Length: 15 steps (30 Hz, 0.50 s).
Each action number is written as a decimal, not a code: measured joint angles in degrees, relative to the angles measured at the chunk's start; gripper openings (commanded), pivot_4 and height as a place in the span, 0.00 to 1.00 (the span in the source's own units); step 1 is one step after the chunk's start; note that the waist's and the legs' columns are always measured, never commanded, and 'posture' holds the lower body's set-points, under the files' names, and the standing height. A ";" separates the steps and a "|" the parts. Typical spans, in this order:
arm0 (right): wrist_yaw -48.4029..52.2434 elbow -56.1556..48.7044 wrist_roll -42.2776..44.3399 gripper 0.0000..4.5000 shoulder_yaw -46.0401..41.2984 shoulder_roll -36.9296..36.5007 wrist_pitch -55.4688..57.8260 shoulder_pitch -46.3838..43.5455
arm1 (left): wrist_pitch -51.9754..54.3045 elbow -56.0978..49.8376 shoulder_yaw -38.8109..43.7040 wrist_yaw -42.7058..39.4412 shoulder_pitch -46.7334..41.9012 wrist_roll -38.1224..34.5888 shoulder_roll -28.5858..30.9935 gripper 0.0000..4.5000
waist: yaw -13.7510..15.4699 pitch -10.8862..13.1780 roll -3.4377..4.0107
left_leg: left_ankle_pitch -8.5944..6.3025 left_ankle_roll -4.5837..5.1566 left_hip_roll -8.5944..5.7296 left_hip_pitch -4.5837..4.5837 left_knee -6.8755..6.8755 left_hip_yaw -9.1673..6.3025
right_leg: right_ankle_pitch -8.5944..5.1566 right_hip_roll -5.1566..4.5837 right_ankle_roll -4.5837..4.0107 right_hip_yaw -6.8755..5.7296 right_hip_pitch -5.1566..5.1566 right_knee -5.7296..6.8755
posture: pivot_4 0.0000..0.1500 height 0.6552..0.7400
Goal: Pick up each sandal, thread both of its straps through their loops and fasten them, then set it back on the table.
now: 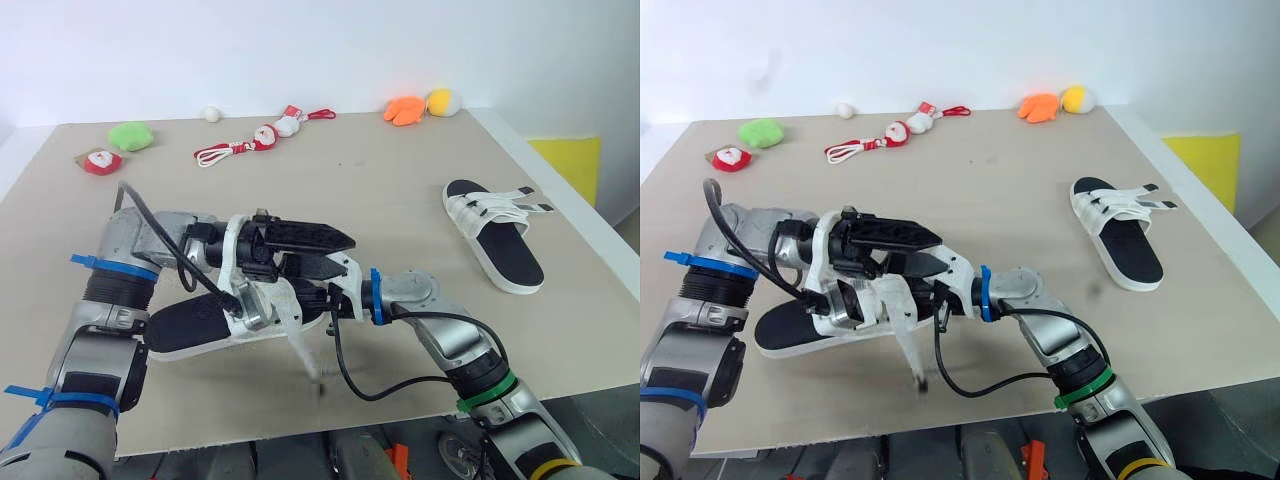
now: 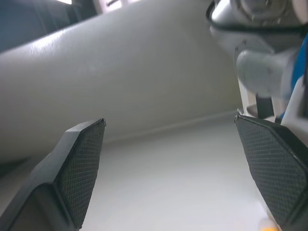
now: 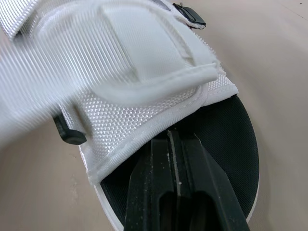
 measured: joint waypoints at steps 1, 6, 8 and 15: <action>-0.02 -0.01 0.00 0.00 0.02 0.07 0.03 -0.01 | 1.77 -0.21 -0.90 -0.28 0.68 -2.03 1.04 0.98 | -0.02 0.00 0.00 | 0.00 0.00 0.00 0.01 0.00 0.00 | 0.00 0.00 0.00 0.00 0.00 0.00 | 1.00 1.00; -0.09 -0.58 0.05 0.00 -0.06 0.16 0.48 0.30 | 33.25 -13.93 -8.80 -14.20 11.76 -39.58 10.30 0.98 | -0.30 0.01 0.01 | -0.01 0.00 0.07 -0.07 -0.03 -0.02 | -0.06 0.01 0.00 -0.02 -0.04 0.02 | 1.00 1.00; -0.10 -0.86 0.04 0.00 -0.22 -0.03 0.52 0.65 | 51.03 -22.79 -9.77 -21.41 16.13 -56.05 13.53 0.98 | -0.30 0.01 0.01 | -0.01 0.00 0.07 -0.06 -0.03 -0.03 | -0.09 0.01 0.00 -0.04 -0.03 0.02 | 1.00 1.00; -0.01 -1.72 0.95 0.00 -0.24 0.49 2.68 1.06 | 96.75 -42.18 1.59 -26.45 29.65 -102.13 22.70 0.98 | -0.41 0.01 0.02 | -0.01 0.02 0.16 0.12 -0.03 -0.05 | -0.26 0.08 -0.31 -0.10 0.00 0.03 | 1.00 1.00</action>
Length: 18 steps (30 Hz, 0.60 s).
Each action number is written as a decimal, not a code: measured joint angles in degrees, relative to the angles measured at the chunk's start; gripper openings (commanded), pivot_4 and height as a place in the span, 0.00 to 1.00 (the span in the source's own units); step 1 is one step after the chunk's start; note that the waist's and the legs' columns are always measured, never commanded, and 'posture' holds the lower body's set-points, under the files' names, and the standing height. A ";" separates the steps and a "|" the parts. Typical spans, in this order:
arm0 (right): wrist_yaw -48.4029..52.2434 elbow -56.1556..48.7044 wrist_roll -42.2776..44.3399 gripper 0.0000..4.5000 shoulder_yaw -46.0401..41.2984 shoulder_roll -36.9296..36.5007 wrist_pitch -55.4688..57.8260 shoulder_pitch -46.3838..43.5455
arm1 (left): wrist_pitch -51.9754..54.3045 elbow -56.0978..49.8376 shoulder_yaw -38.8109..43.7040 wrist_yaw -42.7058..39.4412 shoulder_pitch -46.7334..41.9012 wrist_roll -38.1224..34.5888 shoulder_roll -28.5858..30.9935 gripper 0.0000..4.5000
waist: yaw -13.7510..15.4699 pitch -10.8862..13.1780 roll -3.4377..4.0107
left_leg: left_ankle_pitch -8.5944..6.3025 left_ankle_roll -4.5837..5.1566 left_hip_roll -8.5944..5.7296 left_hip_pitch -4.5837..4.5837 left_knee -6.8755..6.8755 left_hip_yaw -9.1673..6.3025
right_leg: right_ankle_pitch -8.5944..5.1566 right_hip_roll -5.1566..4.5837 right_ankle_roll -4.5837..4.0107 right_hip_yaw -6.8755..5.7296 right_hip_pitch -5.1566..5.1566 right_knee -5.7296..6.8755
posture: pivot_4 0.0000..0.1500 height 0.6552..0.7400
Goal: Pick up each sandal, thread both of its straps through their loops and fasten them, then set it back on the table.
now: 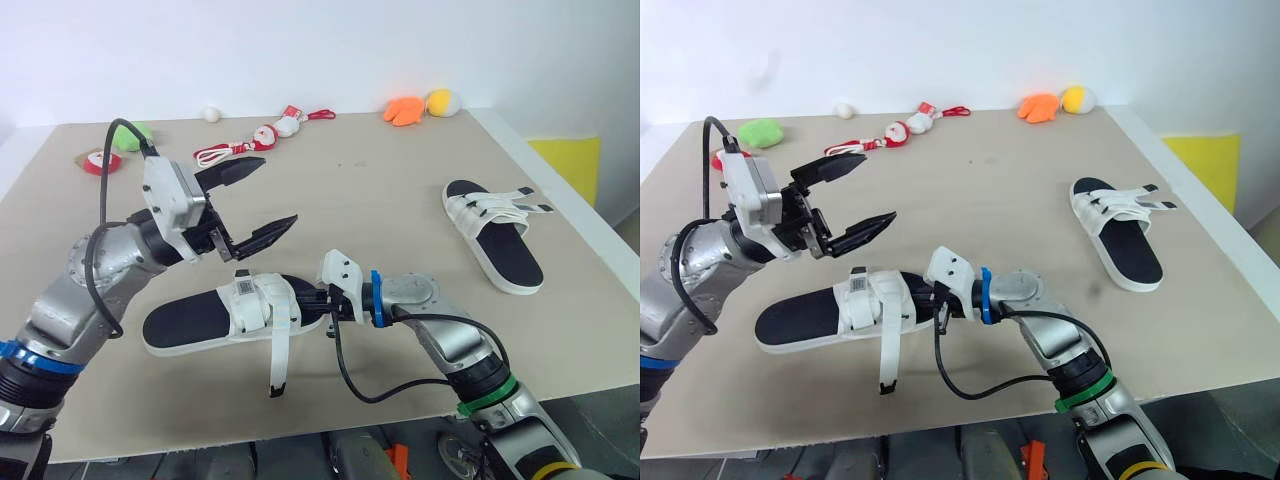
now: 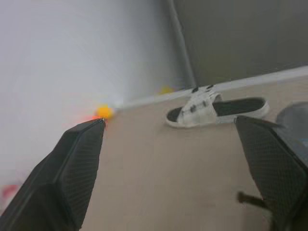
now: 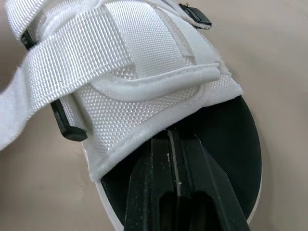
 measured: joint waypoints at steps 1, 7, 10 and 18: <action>0.01 -0.08 0.42 0.00 0.08 0.22 0.64 -0.13 | 5.88 -0.70 3.38 -0.53 3.20 -7.34 2.34 0.98 | -0.28 0.01 0.01 | 0.00 0.00 0.02 -0.01 -0.04 0.02 | -0.02 0.01 -0.03 0.01 -0.05 0.01 | 1.00 1.00; 0.44 -0.28 1.43 0.00 -0.24 -0.05 2.46 -0.41 | 30.85 -3.21 17.16 -6.58 19.54 -32.28 9.87 0.98 | -0.47 0.02 0.02 | -0.05 0.02 0.08 -0.02 -0.07 0.02 | -0.12 0.01 -0.21 -0.12 -0.10 0.01 | 1.00 1.00; 0.21 -0.26 1.43 0.00 -0.20 -0.02 2.57 -0.47 | 36.16 -5.60 20.25 -9.73 23.38 -32.38 10.26 0.98 | -0.50 0.03 0.04 | -0.05 0.01 0.05 -0.01 -0.07 0.03 | -0.12 0.00 -0.22 -0.11 -0.13 0.01 | 1.00 1.00; 0.25 -0.25 1.45 0.00 0.04 0.03 2.38 -0.62 | 41.11 -11.37 16.57 -18.65 31.88 -16.68 11.70 0.98 | -0.55 0.02 0.03 | -0.19 -0.21 0.05 -0.01 -0.09 0.08 | -0.21 -0.02 -0.41 -0.10 -0.19 0.00 | 1.00 1.00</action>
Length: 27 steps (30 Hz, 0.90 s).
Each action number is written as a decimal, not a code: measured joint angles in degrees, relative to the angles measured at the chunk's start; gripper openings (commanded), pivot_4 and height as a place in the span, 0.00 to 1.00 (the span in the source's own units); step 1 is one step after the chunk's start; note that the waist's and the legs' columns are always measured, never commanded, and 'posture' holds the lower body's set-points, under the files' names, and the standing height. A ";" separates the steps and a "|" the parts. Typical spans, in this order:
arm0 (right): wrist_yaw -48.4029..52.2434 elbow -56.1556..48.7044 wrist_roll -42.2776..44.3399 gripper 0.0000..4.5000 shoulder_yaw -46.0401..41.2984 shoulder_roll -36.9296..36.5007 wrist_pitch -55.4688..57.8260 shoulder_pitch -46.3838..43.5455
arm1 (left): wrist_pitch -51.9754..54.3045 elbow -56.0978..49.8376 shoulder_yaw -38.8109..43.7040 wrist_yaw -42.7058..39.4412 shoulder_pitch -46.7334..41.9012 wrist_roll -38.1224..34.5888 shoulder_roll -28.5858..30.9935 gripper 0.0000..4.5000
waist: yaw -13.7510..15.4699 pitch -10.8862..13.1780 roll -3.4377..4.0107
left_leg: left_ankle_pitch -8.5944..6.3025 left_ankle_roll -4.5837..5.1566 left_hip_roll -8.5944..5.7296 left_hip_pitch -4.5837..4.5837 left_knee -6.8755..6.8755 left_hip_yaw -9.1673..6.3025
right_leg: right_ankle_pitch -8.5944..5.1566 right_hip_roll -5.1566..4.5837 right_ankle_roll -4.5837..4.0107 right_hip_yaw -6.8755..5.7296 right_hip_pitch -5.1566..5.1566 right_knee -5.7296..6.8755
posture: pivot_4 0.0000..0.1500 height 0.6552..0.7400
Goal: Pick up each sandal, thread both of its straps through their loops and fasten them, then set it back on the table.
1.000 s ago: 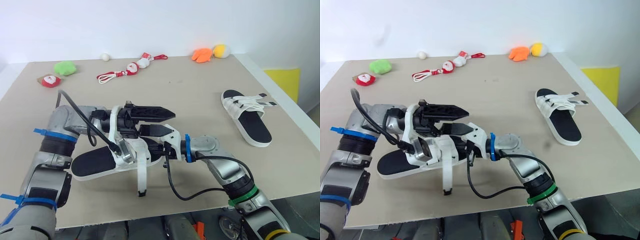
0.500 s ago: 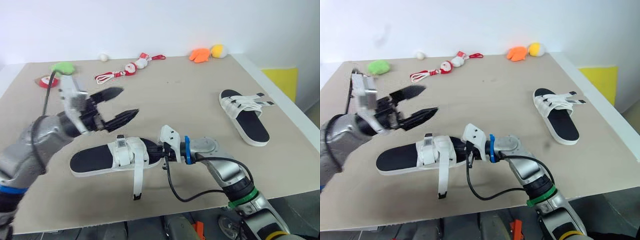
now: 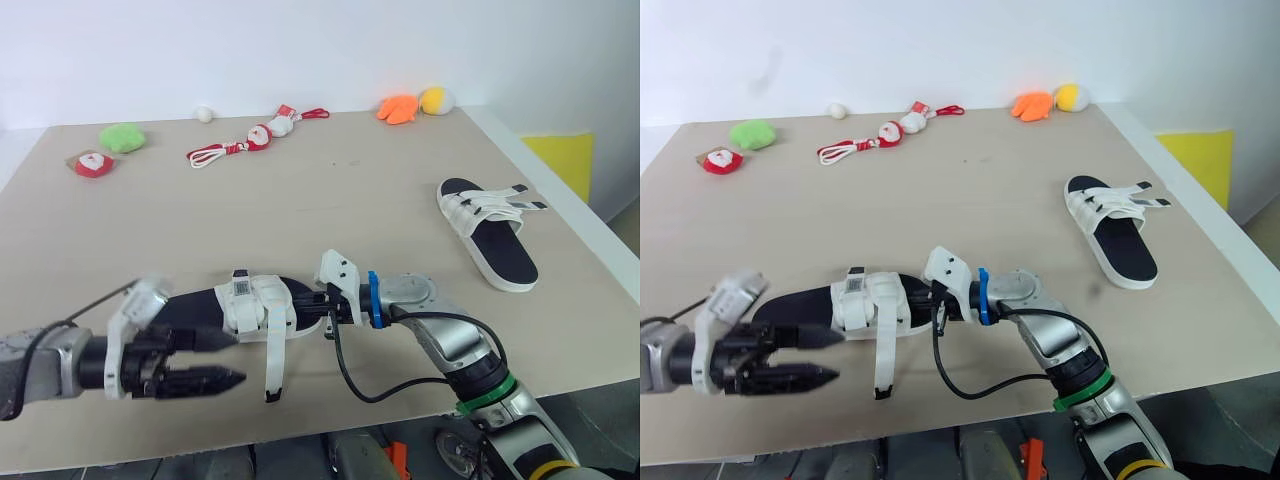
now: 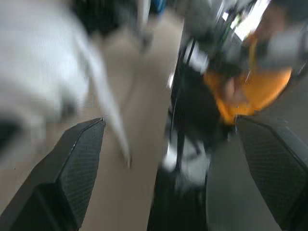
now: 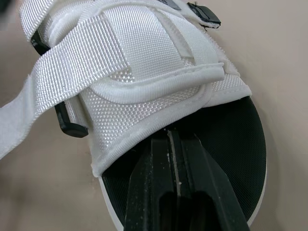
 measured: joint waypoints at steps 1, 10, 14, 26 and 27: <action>-0.02 0.00 0.00 0.00 -0.01 -0.01 0.00 0.03 | -0.13 -0.23 -1.03 0.20 -0.32 1.86 -1.14 0.98 | 0.00 0.00 0.01 | -0.01 -0.02 0.00 0.00 0.01 0.01 | 0.00 -0.01 0.00 0.01 0.01 0.00 | 1.00 1.00; -0.22 -0.07 0.03 0.00 0.03 0.01 0.06 0.07 | -1.19 -0.14 -11.22 5.44 -8.27 14.56 -12.60 0.98 | 0.09 -0.04 -0.04 | -0.01 -0.02 -0.01 0.00 0.03 0.03 | 0.00 0.00 0.00 0.03 0.03 0.00 | 1.00 1.00; -0.28 -0.05 0.03 0.00 0.03 0.03 0.07 0.06 | -0.81 1.25 -15.61 6.46 -10.26 18.52 -17.14 0.98 | 0.09 -0.06 -0.03 | -0.01 -0.02 -0.03 0.01 0.04 0.03 | 0.01 0.00 0.01 0.04 0.05 0.00 | 1.00 1.00; -0.37 -0.04 0.00 0.00 -0.03 -0.10 0.06 0.06 | 0.40 2.36 -16.08 6.18 -13.20 20.61 -21.94 0.01 | 0.12 -0.06 -0.03 | 0.00 -0.01 -0.04 0.00 0.11 0.01 | 0.03 0.00 0.04 0.05 0.09 0.00 | 1.00 1.00; -0.38 -0.04 0.00 0.00 -0.01 -0.10 0.02 0.06 | 0.78 2.36 -15.34 6.21 -13.83 19.65 -22.28 0.01 | 0.12 -0.05 -0.03 | 0.00 -0.01 -0.04 -0.01 0.12 0.01 | 0.03 0.00 0.05 0.06 0.09 0.00 | 1.00 1.00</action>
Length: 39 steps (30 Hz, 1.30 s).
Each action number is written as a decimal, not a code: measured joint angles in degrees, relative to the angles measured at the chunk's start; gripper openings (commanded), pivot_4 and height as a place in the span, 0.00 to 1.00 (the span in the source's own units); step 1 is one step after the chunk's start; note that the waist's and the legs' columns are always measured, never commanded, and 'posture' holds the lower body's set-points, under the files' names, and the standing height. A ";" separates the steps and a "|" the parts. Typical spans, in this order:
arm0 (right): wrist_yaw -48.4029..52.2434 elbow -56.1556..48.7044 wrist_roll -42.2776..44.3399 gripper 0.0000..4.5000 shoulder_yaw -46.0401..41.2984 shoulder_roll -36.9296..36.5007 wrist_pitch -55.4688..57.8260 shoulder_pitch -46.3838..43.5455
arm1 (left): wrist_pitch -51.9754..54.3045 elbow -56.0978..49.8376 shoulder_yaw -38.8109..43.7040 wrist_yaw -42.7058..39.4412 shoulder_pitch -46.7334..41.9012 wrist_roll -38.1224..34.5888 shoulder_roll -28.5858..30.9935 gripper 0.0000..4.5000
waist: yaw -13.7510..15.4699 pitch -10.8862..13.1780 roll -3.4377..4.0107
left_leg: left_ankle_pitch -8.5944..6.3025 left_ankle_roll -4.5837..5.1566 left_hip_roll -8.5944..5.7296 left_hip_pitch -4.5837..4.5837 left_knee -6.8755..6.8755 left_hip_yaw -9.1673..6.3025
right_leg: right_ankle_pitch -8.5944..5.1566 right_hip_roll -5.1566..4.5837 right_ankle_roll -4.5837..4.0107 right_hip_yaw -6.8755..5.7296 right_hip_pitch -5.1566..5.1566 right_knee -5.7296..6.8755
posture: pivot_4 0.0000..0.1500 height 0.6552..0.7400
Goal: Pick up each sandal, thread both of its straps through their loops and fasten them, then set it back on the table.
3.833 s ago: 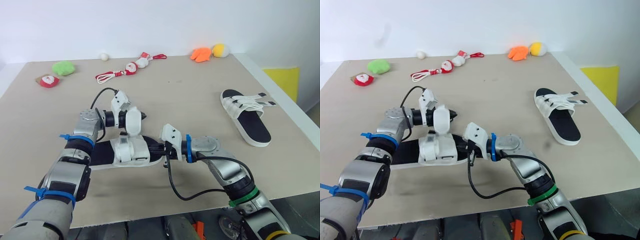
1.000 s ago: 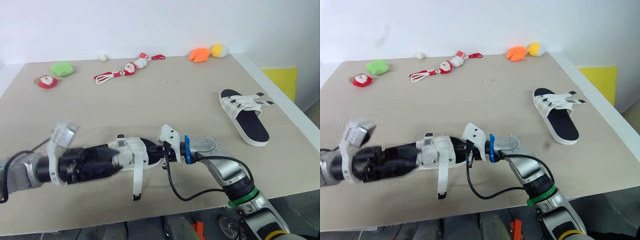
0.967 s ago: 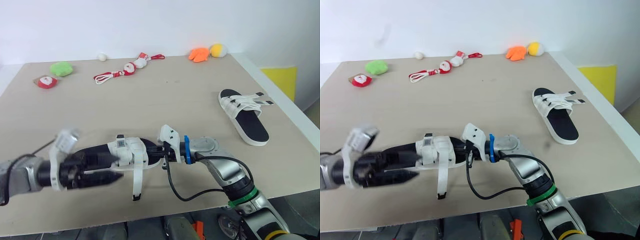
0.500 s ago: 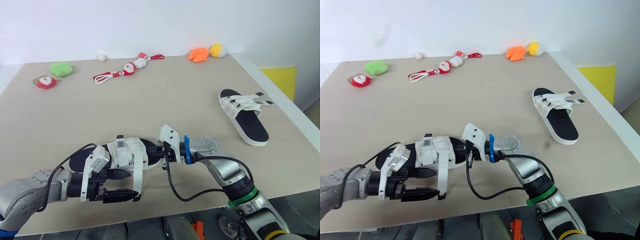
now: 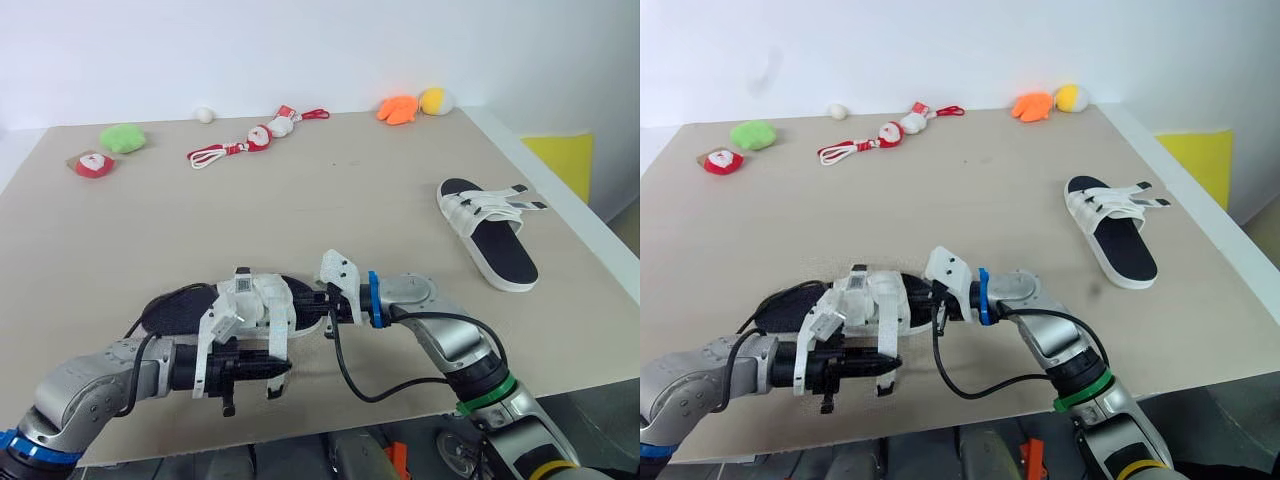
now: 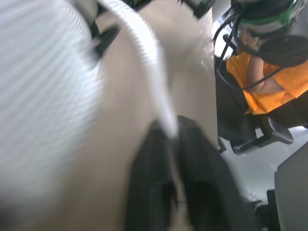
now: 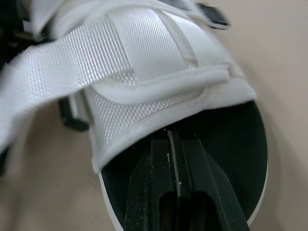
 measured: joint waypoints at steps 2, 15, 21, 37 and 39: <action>-0.01 0.00 -0.01 0.00 0.01 0.00 -0.11 0.00 | 1.20 0.01 1.73 0.50 -1.08 -2.36 -0.86 0.01 | 0.00 0.00 0.00 | 0.00 0.00 -0.01 -0.02 0.02 0.00 | 0.00 -0.01 0.00 0.01 0.01 0.00 | 1.00 1.00; -0.16 0.13 -0.36 0.00 0.00 0.02 -0.70 -0.08 | 8.18 -1.35 8.51 7.93 -8.47 -17.81 -0.80 0.01 | 0.51 -0.01 -0.03 | -0.02 -0.02 -0.05 -0.08 -0.01 -0.05 | -0.02 0.00 0.01 0.03 0.00 0.00 | 1.00 1.00; -0.41 0.17 -0.84 0.00 0.09 0.01 -1.01 -0.08 | 8.42 -2.12 9.50 6.37 -7.89 -16.88 3.32 0.01 | 0.54 -0.01 -0.03 | -0.02 -0.03 -0.06 -0.08 0.02 -0.06 | -0.03 0.00 0.00 0.02 0.00 0.00 | 1.00 1.00; -0.21 0.86 -1.46 0.00 0.39 0.30 -2.13 -0.41 | 1.04 27.32 -5.51 -21.53 -33.99 6.80 4.95 0.01 | 0.37 -0.01 -0.02 | -0.01 -0.03 -0.06 -0.06 -0.04 -0.07 | -0.01 0.03 0.03 -0.01 -0.01 0.00 | 1.00 1.00; -0.41 0.64 -1.47 0.00 0.42 0.31 -2.12 -0.29 | 0.75 30.46 -6.88 -24.41 -35.80 8.37 3.82 0.01 | 0.32 -0.01 -0.03 | -0.01 -0.03 -0.06 -0.08 -0.03 -0.07 | 0.00 0.03 0.04 0.00 -0.01 0.00 | 1.00 1.00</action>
